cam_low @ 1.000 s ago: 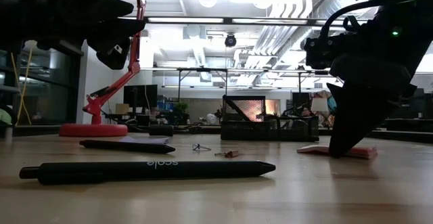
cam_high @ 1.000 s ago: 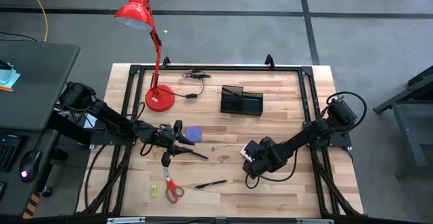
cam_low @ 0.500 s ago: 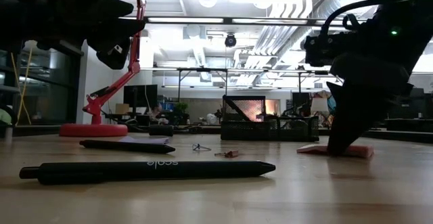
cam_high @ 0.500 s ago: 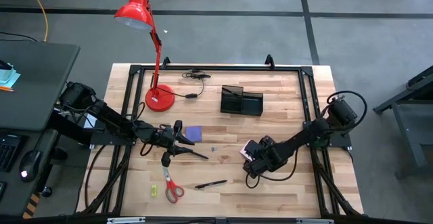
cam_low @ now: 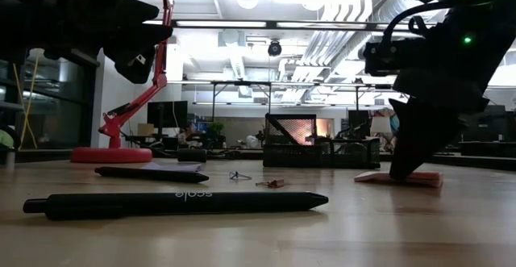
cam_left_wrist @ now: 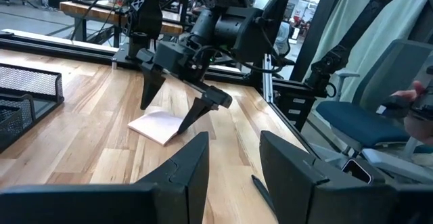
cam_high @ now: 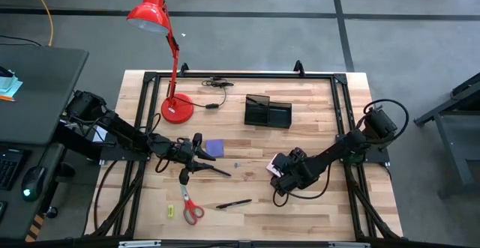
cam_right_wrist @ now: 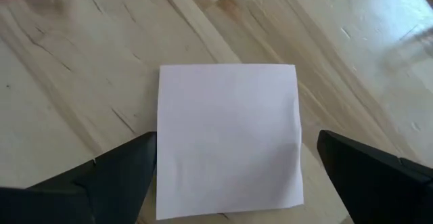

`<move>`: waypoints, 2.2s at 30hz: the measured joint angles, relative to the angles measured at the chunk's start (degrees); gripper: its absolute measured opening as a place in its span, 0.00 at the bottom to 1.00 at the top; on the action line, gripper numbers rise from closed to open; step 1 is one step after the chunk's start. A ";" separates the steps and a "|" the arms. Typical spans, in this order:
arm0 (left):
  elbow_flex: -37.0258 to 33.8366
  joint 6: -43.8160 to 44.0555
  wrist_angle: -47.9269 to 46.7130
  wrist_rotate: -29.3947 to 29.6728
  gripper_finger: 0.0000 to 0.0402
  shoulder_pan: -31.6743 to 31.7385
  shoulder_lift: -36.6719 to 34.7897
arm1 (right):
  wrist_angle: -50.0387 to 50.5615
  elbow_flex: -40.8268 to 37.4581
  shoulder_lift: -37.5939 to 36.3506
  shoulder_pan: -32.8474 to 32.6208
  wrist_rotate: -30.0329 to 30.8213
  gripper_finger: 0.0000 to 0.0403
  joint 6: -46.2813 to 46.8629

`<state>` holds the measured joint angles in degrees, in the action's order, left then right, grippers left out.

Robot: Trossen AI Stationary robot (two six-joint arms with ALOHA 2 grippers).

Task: Pick and place office supplies into organizer
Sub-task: Put the pink sticky note into the black desk organizer

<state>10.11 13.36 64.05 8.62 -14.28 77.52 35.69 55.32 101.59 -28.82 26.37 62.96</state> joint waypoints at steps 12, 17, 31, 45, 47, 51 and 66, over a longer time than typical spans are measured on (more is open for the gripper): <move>0.00 0.01 0.00 -0.01 0.29 -0.02 0.00 | 1.78 0.01 -0.06 0.30 -4.23 0.99 1.59; 0.00 0.42 0.00 -0.02 0.29 -0.02 0.00 | 0.89 0.23 0.83 1.85 -7.04 0.99 1.08; 0.00 0.44 0.01 -0.02 0.29 -0.02 0.00 | -4.38 0.14 1.71 2.62 -9.86 0.92 -2.32; 0.00 0.44 -0.30 -0.01 0.29 0.00 0.00 | -6.47 0.09 1.90 2.12 -4.65 0.81 -1.45; 0.00 0.44 -0.35 0.01 0.29 0.00 0.00 | -7.06 0.01 1.93 2.07 -3.82 0.81 -1.90; 0.00 0.44 -0.52 0.00 0.29 0.00 0.00 | -7.50 -0.01 2.02 2.03 -2.12 0.81 -1.49; 0.00 0.44 -0.78 0.01 0.29 -0.01 0.00 | -8.33 -0.08 2.07 2.08 4.89 0.81 -1.28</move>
<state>10.11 13.80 63.27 8.62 -14.29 77.52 27.36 55.24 103.67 -26.74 31.26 61.68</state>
